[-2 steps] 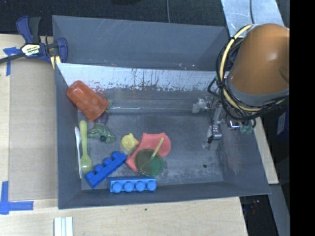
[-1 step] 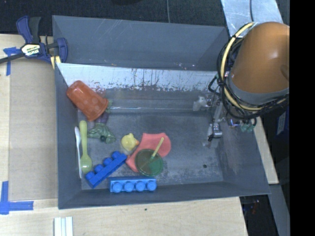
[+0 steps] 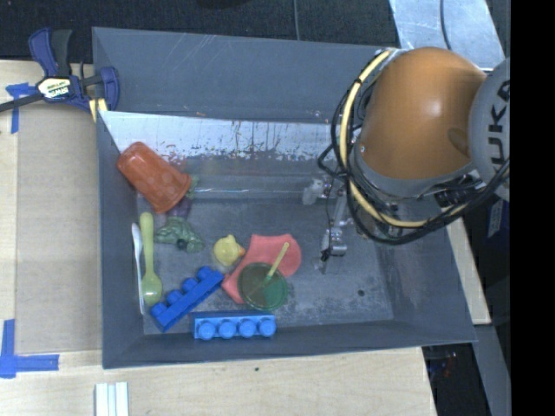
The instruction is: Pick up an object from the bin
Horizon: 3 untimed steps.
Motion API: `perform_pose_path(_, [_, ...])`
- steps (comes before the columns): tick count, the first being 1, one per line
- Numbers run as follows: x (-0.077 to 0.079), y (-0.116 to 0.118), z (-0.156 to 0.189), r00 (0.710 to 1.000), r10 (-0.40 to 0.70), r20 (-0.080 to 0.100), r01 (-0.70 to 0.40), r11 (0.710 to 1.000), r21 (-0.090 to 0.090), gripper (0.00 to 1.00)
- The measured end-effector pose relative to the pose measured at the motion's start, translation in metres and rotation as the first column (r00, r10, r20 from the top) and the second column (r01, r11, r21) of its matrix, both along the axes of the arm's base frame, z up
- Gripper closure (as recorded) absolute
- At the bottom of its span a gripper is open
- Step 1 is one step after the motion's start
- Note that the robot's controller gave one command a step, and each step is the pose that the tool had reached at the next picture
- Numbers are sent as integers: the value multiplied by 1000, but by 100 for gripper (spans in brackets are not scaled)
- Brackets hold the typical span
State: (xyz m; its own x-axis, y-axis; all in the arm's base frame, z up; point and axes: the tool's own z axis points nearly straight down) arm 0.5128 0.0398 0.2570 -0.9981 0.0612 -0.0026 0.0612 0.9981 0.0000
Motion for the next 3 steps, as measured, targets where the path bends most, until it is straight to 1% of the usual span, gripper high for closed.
perform_pose_path(1, [20, 3, -65, 1000, -9, 8, 9, 1000, -1, 0])
perform_pose_path(2, [30, 50, -56, 985, 174, 8, -174, 985, -2, 0])
perform_pose_path(3, [26, 34, -90, 976, 217, 17, -217, 976, -1, 0])
